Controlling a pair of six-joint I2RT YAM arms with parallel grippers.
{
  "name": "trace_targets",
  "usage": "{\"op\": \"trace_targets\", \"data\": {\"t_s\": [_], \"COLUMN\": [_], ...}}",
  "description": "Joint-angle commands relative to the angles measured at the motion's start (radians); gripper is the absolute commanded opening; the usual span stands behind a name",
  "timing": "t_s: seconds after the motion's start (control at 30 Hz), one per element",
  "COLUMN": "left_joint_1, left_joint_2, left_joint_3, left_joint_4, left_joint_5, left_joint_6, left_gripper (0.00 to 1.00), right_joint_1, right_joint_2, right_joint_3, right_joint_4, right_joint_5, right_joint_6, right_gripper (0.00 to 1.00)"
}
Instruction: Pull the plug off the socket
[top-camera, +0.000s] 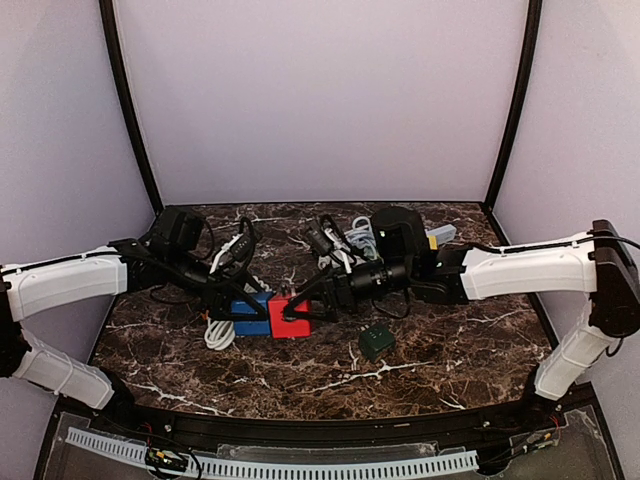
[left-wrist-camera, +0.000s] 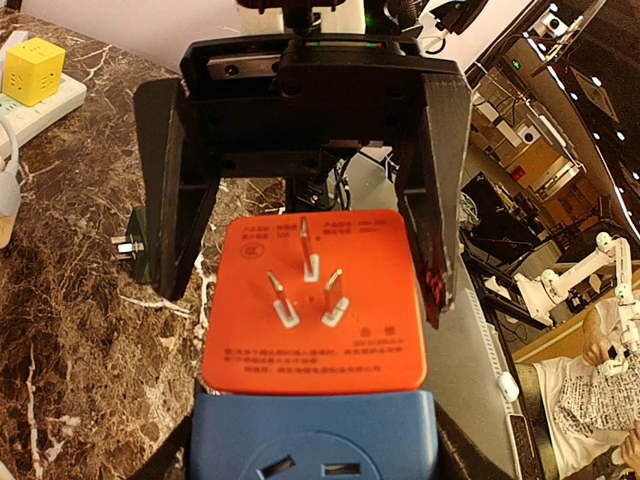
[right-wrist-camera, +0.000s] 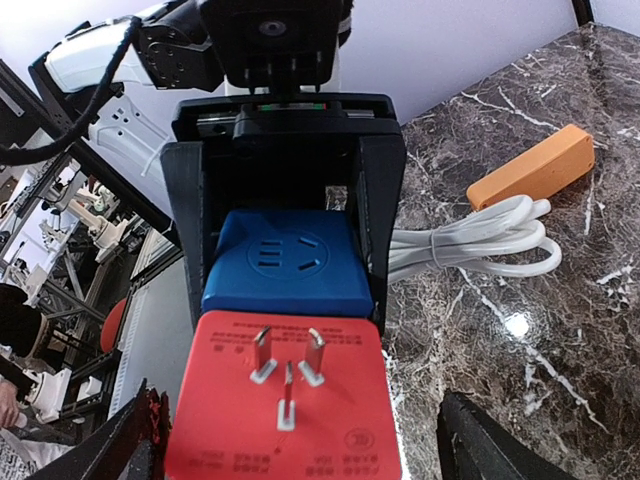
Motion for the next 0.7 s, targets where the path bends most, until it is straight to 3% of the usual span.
{"op": "trace_targets", "data": {"t_s": [0.0,0.4,0.5,0.67], "left_joint_1": [-0.009,-0.009,-0.009,-0.008], "left_joint_2": [-0.033,-0.056,-0.053,-0.048], "left_joint_3": [0.033,0.017,0.016,0.016], "left_joint_4": [0.056,0.095,0.100,0.102], "left_joint_5": [0.072,0.055,0.054,0.048], "left_joint_6": [0.002,-0.006,-0.010,-0.012], "left_gripper": [0.01,0.01,0.01,0.01], "right_joint_1": [0.025,0.028,0.029,0.027], "right_joint_2": [0.053,0.093,0.093,0.083], "right_joint_3": [0.061,0.048,0.045,0.048], "right_joint_4": [0.010,0.097,0.101,0.090], "right_joint_5": [-0.022,-0.121,-0.130,-0.121], "right_joint_6": [-0.005,0.072,0.076,0.077], "right_gripper": [0.85,0.66,0.51,0.17]}}
